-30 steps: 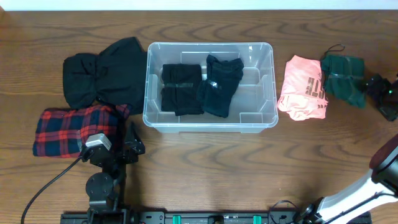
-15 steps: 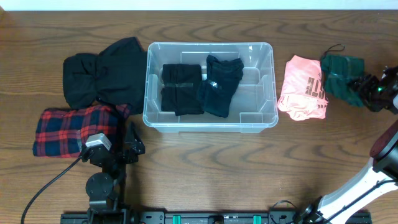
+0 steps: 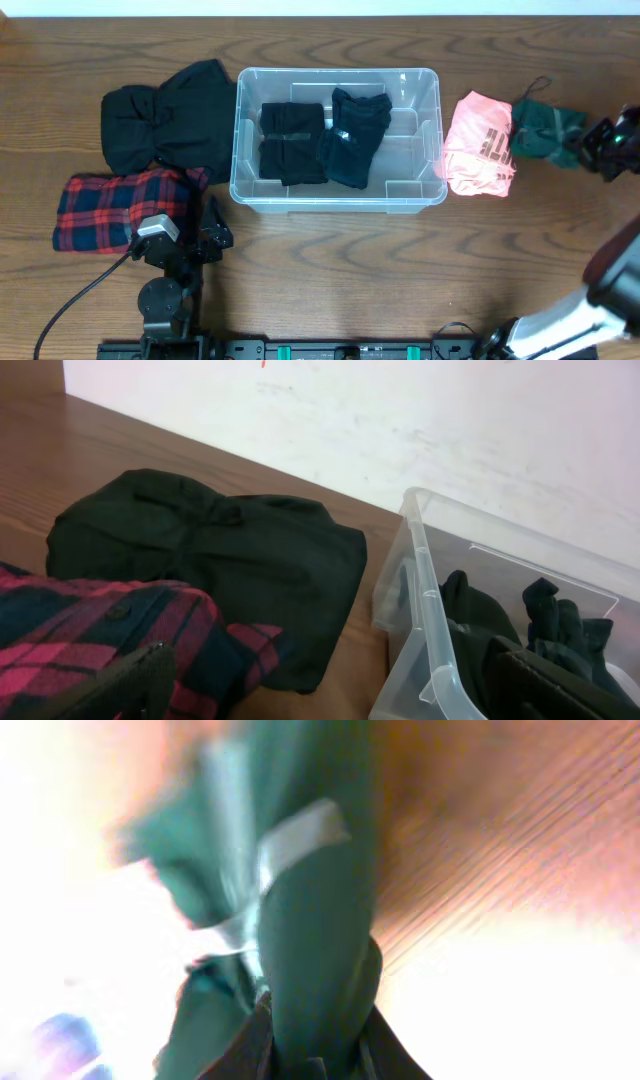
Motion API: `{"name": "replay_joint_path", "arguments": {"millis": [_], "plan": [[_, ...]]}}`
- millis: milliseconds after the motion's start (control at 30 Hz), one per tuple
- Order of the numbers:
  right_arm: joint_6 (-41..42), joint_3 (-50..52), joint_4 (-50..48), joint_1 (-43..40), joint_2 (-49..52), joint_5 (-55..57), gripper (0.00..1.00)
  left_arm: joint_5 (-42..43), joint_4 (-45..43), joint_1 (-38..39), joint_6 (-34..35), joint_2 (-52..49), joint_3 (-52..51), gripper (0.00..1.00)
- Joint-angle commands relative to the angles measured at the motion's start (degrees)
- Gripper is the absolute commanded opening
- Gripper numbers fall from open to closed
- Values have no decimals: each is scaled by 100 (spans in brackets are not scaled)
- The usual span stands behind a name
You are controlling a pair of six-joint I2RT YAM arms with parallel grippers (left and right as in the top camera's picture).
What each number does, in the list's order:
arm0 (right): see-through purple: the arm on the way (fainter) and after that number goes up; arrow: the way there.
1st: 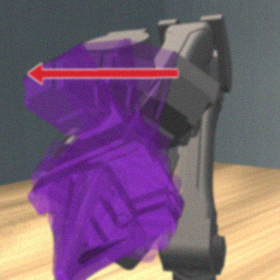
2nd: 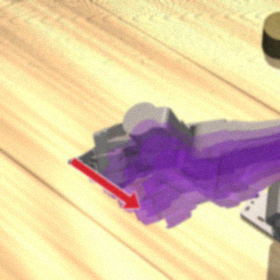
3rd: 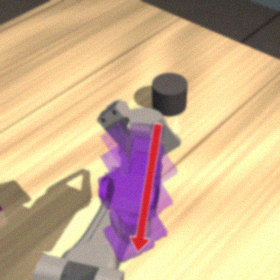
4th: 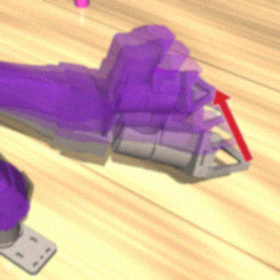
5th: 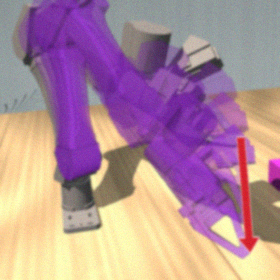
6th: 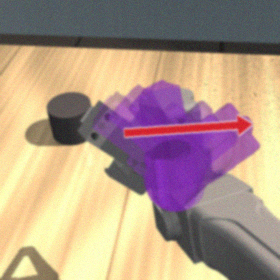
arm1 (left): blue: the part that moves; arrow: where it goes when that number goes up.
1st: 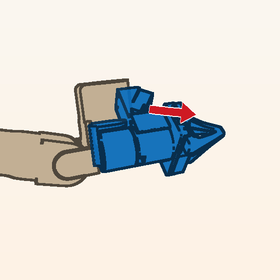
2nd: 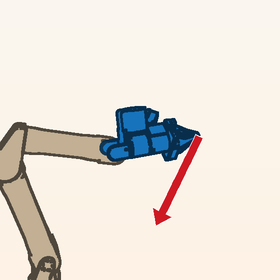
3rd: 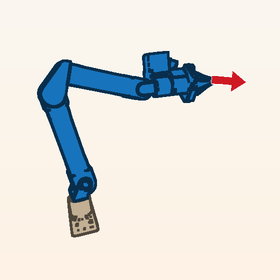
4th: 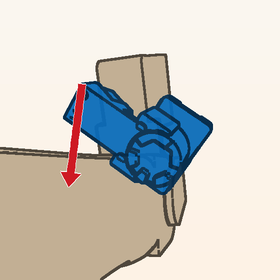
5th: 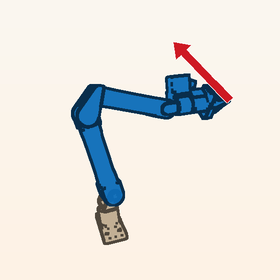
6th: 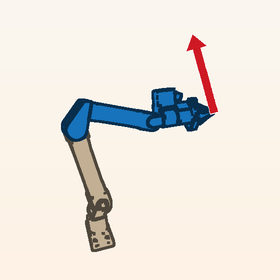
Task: Pack container
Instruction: 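Return right gripper and grasp the dark green folded item, then lower the green item into the bin's right front and release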
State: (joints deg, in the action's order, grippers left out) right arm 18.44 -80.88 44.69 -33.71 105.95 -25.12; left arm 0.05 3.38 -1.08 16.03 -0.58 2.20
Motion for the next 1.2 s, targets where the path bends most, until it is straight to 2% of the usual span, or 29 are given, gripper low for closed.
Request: {"name": "replay_joint_path", "arguments": {"millis": [0, 200, 367, 567, 667, 800, 867, 967, 1133, 1167], "plan": [[13, -72, 293, 494, -1447, -540, 1, 39, 76, -28, -79, 35, -186, 98], [157, -70, 942, 1753, -2710, -802, 1, 42, 76, -28, -79, 35, -186, 98], [699, 116, 1023, 3058, -2813, -804, 2, 39, 76, -28, -79, 35, -186, 98], [1934, 1108, -409, 4188, -2638, -343, 1, 42, 76, -28, -79, 35, -186, 98], [2562, 1808, -1209, 4400, -2594, 90, 2, 39, 76, -28, -79, 35, -186, 98], [2872, 2743, -1956, 4500, -2568, 160, 3, 39, 76, -28, -79, 35, -186, 98], [2887, 2975, -2059, 4492, -2570, 232, 11, 39, 76, -28, -79, 35, -186, 98], [2507, 3016, -2052, 4496, -2581, 256, 34, 39, 76, -28, -79, 35, -186, 98], [1781, 2776, -2048, 4444, -2852, 229, 54, 42, 76, -28, -79, 35, -186, 98], [1628, 2673, -2044, 4411, -2949, 273, 63, 42, 79, -28, -79, 35, -186, 98]]}}
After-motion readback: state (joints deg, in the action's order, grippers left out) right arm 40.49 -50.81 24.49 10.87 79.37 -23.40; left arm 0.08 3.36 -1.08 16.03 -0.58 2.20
